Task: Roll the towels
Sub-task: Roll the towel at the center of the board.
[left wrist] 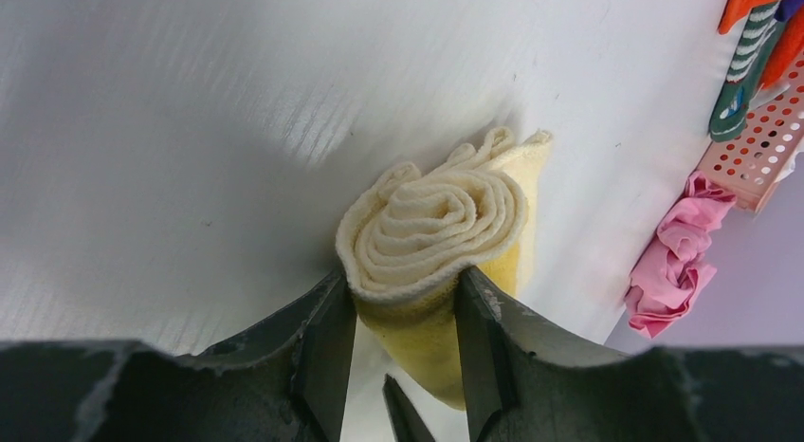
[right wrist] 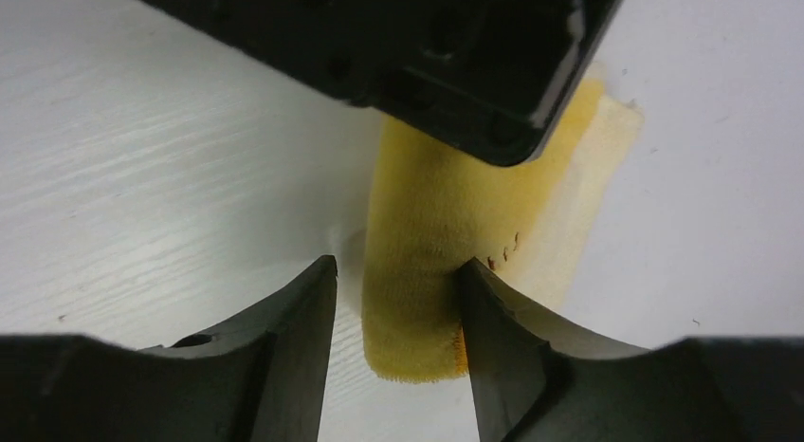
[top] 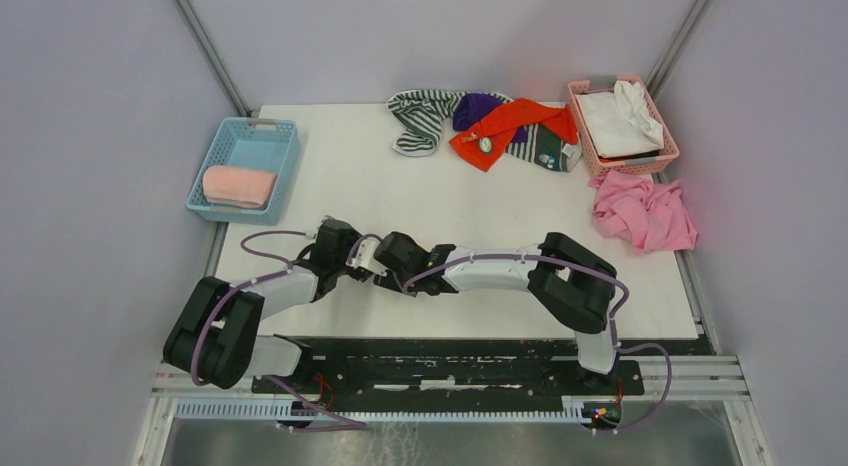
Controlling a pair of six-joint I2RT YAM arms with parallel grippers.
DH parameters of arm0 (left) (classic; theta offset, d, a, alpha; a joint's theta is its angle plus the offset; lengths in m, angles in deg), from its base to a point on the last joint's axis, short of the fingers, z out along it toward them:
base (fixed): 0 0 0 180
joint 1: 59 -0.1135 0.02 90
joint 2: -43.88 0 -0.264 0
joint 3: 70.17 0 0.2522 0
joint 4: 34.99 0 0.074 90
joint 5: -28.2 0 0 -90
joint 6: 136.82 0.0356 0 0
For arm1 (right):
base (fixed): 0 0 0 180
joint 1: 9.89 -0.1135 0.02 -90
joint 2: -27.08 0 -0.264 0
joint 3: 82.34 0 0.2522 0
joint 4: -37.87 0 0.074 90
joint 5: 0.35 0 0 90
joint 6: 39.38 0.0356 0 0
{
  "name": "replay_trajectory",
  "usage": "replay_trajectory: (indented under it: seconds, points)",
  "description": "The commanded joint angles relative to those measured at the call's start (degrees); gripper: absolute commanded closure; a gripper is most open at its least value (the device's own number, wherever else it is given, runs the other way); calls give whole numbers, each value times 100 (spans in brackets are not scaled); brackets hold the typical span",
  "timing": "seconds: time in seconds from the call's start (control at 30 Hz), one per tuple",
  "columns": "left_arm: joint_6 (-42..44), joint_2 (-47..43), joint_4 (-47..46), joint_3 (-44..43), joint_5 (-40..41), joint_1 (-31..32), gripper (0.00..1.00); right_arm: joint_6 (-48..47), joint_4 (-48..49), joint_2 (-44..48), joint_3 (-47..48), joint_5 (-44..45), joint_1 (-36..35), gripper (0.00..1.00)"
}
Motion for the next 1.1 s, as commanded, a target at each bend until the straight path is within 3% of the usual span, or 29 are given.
replay_trajectory:
  seconds: [0.0,0.13,0.27,0.4,0.6,0.73,0.87,1.07]
  points:
    - [204,239,757,108,375,-23,49,-67,100,-210,204,2,-7,52]
    - [399,294,797,-64,324,-24,41,322,-234,-93,139,-773,84,81]
    - [550,57,727,-172,135,-38,32,1034,-633,-102,190,-1929,453,94]
    - [645,-567,833,-99,58,-119,25,1911,-540,-149,12,-3247,1033,98]
    - [667,-1818,1327,168,-64,-255,20,3177,356,-329,-415,-5093,1816,99]
    - [573,-2408,1014,505,-352,-256,17,4116,1326,-585,-655,-6074,2139,99]
    - [391,-2292,315,814,-791,-248,17,4814,1872,-905,-771,-6439,2347,99]
    - [251,-1378,-596,890,-1181,-181,19,5954,3019,-1396,-1148,-6755,2658,99]
